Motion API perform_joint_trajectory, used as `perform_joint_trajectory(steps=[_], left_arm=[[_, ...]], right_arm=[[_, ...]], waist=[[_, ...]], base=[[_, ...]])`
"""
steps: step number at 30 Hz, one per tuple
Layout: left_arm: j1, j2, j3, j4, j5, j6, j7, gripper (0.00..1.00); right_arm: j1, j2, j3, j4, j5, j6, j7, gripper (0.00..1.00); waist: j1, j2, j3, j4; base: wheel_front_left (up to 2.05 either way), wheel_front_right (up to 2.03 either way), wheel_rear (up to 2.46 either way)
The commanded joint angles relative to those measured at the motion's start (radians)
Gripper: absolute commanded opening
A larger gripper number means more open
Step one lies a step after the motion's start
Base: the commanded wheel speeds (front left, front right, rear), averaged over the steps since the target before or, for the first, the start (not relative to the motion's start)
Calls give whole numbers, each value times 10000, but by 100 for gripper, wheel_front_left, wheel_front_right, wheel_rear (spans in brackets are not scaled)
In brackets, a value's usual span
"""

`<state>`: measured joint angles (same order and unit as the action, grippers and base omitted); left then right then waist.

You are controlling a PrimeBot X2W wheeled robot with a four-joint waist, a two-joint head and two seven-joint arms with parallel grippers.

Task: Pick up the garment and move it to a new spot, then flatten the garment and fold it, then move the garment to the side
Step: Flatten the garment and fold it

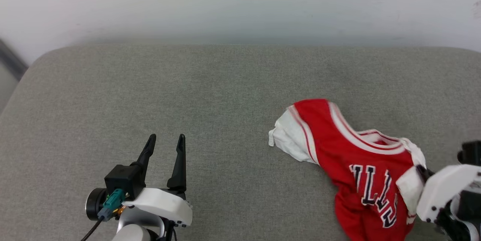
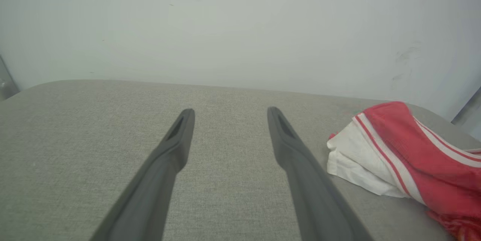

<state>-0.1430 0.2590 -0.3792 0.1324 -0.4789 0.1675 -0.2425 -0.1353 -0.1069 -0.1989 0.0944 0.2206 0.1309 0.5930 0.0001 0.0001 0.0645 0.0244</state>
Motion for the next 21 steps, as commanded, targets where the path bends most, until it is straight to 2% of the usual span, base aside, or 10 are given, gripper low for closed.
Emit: perform_joint_trajectory(steps=[1,2,3,4,5,6,7,12,16,21], left_arm=[[46,23,-3,-5,-47,-31,-25,100],[46,30,-7,-13,-58,-30,-12,100],[42,40,-21,-17,-58,-29,8,100],[39,44,-33,-27,-62,-19,23,100],[41,49,-46,-29,-66,-13,49,100],[49,57,-55,-27,-72,-9,56,100],[61,66,-65,-29,-75,-7,66,100],[129,85,-68,-73,-101,74,92,100],[253,89,-77,-83,-155,126,112,100],[443,116,-59,-66,-247,185,126,100]], right_arm=[[221,147,-516,376,153,-3,-266,0],[355,203,-817,681,188,-3,-492,0],[440,268,-1082,1023,257,-3,-707,9],[509,307,-1355,1404,315,-3,-932,24],[581,324,-1557,1813,265,-3,-1151,49],[590,359,-1755,2149,228,-3,-1348,96],[590,382,-1878,2443,216,-3,-1540,100],[303,485,-2006,3201,388,-3,-3005,100],[204,516,-1779,2923,475,-3,-4484,100],[427,398,-1284,1994,-98,-3,-5759,100]], waist=[[-1,-1,16,-23],[-1,-1,28,-37],[-1,-1,43,-51],[-1,-1,54,-67],[-1,-1,59,-78],[-1,-1,56,-88],[-1,-1,56,-96],[-1,-1,34,-165],[-1,-1,-117,-220],[-1,-1,-422,-229]], base=[[0,0,0],[0,0,0],[0,0,0],[0,0,0],[0,0,0],[0,0,0],[0,0,0],[0,0,0],[0,0,0],[0,0,0]])
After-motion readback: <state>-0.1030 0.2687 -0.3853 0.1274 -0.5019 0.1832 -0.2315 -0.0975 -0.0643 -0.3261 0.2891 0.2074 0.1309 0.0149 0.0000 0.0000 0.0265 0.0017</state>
